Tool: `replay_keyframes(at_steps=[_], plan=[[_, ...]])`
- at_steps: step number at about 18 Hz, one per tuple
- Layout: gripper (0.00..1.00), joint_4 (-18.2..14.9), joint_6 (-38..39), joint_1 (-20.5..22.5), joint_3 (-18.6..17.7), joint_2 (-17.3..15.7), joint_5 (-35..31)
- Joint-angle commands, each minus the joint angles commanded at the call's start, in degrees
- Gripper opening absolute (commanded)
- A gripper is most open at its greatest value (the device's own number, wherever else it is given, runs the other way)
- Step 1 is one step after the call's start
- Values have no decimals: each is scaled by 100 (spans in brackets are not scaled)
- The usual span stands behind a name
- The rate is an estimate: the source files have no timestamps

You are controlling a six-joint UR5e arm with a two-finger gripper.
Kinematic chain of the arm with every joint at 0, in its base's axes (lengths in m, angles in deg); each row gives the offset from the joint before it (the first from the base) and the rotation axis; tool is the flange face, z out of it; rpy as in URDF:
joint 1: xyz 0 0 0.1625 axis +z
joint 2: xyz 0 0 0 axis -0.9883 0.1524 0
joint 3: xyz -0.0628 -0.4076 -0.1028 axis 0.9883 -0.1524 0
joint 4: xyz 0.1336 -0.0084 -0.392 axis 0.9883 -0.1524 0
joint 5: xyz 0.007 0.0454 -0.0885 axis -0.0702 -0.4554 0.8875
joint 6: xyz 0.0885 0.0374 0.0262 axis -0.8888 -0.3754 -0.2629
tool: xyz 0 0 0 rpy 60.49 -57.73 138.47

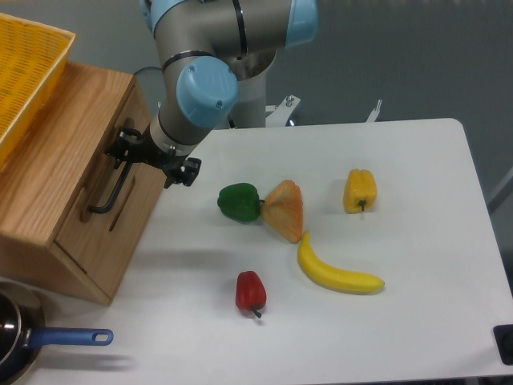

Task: Slide the top drawer open

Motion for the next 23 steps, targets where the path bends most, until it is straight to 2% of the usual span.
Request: replay_keyframes(at_steps=[18,23], plan=[[100,26,-35,97,114,97,-53],[100,-9,-35,114,114,97,-299]])
